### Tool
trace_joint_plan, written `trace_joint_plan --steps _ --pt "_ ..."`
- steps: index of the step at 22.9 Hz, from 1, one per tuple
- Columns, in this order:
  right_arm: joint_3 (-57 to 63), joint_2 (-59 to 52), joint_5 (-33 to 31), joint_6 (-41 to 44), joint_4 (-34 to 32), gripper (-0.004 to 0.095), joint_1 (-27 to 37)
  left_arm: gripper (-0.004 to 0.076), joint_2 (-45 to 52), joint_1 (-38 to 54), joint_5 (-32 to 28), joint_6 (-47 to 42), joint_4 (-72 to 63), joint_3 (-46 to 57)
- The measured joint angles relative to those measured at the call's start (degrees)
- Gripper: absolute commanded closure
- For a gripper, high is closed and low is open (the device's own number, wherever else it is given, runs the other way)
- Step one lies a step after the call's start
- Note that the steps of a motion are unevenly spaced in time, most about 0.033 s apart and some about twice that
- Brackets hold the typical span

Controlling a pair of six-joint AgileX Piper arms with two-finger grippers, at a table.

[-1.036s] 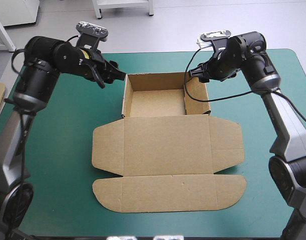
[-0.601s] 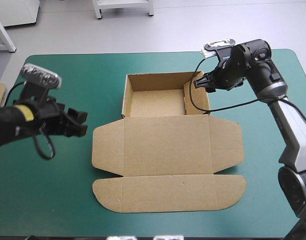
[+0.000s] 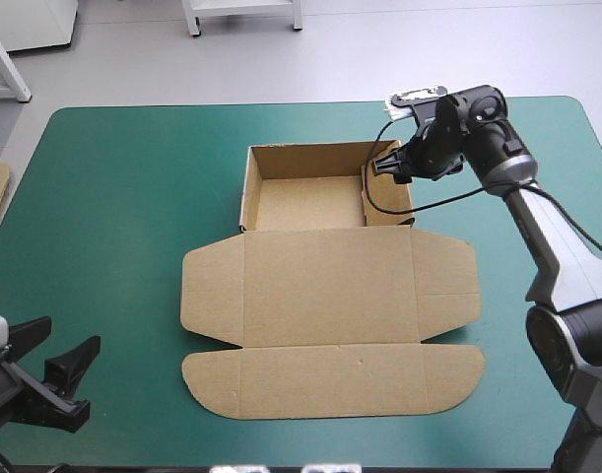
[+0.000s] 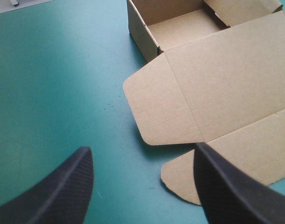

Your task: Fold the box

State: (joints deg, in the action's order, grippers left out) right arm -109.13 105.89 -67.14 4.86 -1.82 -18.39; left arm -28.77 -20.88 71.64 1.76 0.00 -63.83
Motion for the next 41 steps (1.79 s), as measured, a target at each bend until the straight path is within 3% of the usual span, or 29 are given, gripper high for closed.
trace_joint_plan --steps 3,9,12,16,19,30,32,41 --pt "0.0 4.2 3.7 1.1 0.0 0.0344 0.0 0.0269 2.5 0.0 0.0 0.0 0.8 2.7" --pt "-2.0 10.3 4.9 1.5 0.0 0.0369 0.0 0.0269 2.5 0.0 -0.1 0.6 2.0 4.4" --pt "-4.2 12.3 5.1 1.8 0.0 0.0503 0.0 0.0269 2.4 0.0 -0.1 0.6 2.0 4.4" --pt "-5.4 13.8 5.3 2.0 0.0 0.0788 0.0 0.0269 1.6 0.0 -0.1 0.6 2.0 4.5" --pt "-5.5 13.9 5.3 2.0 -0.4 0.0912 0.0 0.0269 0.2 0.0 -0.2 0.6 2.0 4.6" --pt "-6.4 14.2 3.8 1.4 -3.8 0.0925 1.1 0.0269 -4.9 0.0 -2.7 0.8 1.8 4.8" --pt "-6.4 13.9 2.7 0.7 -3.9 0.0927 3.0 0.0269 -4.9 0.0 -3.5 0.8 1.9 4.8" --pt "-6.4 8.9 -0.5 -9.5 -0.6 0.0927 32.2 0.0269 -5.0 0.0 -5.2 1.3 1.9 4.8"
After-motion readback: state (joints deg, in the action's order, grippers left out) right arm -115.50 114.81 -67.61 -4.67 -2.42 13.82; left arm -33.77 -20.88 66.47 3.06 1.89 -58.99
